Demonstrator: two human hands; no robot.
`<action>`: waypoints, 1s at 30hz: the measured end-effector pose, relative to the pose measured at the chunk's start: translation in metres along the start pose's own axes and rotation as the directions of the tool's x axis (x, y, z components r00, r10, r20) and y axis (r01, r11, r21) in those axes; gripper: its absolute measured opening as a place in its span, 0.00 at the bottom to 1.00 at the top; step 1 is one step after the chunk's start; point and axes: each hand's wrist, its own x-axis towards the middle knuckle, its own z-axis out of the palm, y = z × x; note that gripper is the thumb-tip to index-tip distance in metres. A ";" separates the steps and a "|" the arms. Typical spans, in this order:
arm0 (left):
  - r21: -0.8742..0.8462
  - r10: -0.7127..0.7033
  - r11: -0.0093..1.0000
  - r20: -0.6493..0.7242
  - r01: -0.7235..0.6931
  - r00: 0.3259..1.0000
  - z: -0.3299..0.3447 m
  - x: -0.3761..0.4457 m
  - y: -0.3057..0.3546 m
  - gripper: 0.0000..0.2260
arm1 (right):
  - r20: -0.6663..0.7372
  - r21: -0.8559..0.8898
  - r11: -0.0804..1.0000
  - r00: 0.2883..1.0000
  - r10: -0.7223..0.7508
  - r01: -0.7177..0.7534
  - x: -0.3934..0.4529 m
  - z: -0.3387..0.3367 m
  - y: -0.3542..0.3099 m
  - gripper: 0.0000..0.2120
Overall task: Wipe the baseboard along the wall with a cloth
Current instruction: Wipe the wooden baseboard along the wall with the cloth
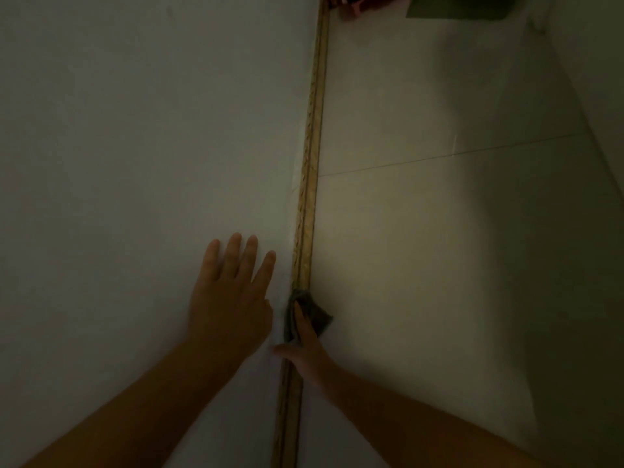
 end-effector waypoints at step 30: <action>-0.043 -0.065 0.997 -0.085 0.061 0.994 0.015 -0.073 0.007 0.32 | 0.077 -0.009 0.999 0.996 -0.043 0.044 -0.021 0.002 0.004 0.52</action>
